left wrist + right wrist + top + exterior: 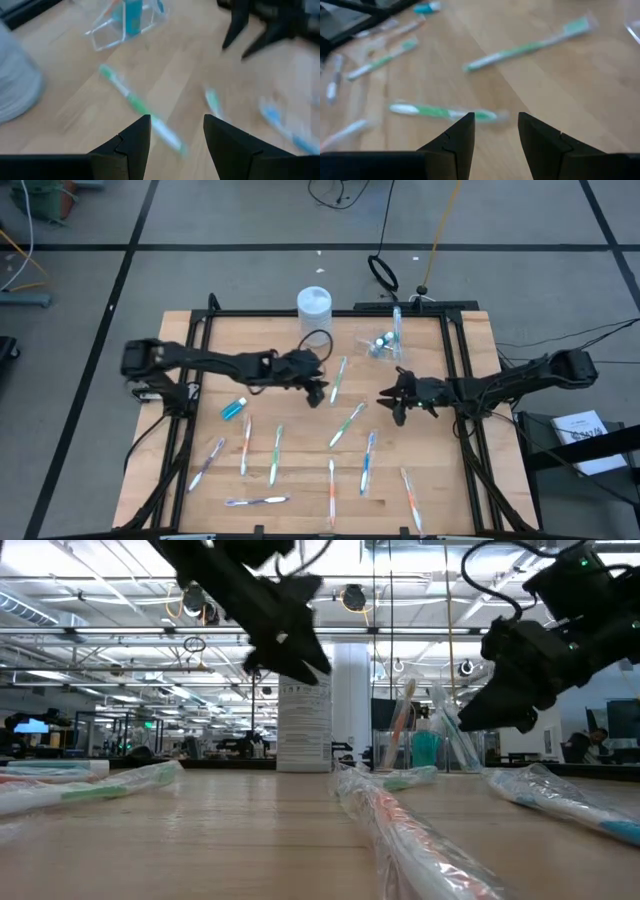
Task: Pick & Place toothbrushing station
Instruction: Put the white and green toothbrush into the transparent mesh organizer
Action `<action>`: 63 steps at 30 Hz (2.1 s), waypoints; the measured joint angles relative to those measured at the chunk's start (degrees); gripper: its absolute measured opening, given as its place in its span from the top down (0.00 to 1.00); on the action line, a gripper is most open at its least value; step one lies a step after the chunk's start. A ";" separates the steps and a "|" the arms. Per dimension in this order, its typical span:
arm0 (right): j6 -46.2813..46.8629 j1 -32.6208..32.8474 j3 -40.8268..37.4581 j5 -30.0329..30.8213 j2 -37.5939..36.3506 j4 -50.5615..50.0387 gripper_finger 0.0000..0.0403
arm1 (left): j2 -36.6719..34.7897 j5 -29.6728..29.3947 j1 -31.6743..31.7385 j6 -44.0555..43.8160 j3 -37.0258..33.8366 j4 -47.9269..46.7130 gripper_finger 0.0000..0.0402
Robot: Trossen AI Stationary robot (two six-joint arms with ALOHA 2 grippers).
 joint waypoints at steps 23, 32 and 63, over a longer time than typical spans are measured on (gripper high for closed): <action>-3.27 -0.13 -1.73 0.07 0.02 1.42 0.65 | 27.29 -2.14 8.55 -3.60 7.43 14.68 0.53; -3.45 -0.13 -1.73 0.09 0.02 1.38 0.65 | 27.21 -0.03 8.73 -2.75 7.39 12.82 0.75; -12.66 6.53 4.61 9.00 22.87 52.64 0.65 | 7.02 -6.56 -8.47 15.33 7.23 19.13 0.98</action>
